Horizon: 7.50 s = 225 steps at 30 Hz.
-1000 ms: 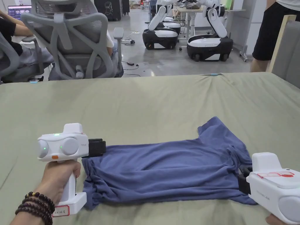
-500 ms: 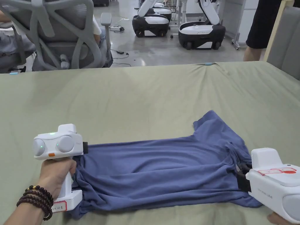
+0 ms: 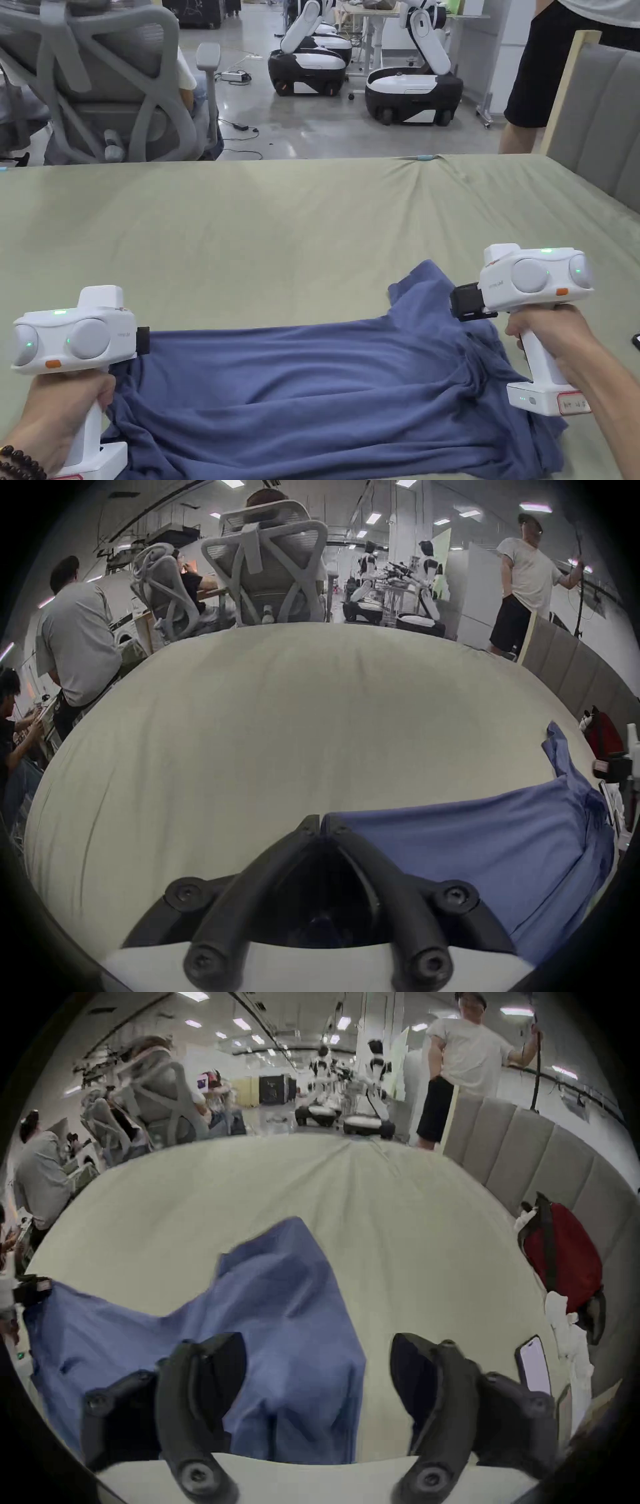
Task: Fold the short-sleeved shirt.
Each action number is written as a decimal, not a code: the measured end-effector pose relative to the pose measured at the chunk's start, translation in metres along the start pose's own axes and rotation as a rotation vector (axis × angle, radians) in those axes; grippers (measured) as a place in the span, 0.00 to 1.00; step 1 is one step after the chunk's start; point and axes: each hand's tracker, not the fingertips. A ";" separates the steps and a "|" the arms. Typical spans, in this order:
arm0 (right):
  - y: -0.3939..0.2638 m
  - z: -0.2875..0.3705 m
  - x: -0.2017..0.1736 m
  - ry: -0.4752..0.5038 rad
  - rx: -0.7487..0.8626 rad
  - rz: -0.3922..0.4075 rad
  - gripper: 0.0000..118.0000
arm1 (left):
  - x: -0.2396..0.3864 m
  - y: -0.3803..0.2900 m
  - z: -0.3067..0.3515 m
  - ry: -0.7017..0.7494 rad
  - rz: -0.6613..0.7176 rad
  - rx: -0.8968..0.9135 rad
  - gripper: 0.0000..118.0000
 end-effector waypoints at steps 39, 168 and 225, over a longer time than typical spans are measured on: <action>-0.191 0.175 -0.030 -0.095 0.042 0.125 0.02 | -0.014 -0.142 0.155 -0.040 -0.069 0.007 0.00; -0.233 0.224 -0.135 0.117 0.239 0.053 0.00 | -0.011 -0.117 0.119 -0.510 0.162 -0.009 0.00; -0.228 0.224 -0.162 0.104 0.246 0.106 0.00 | -0.053 -0.135 0.073 -0.464 0.319 -0.038 0.33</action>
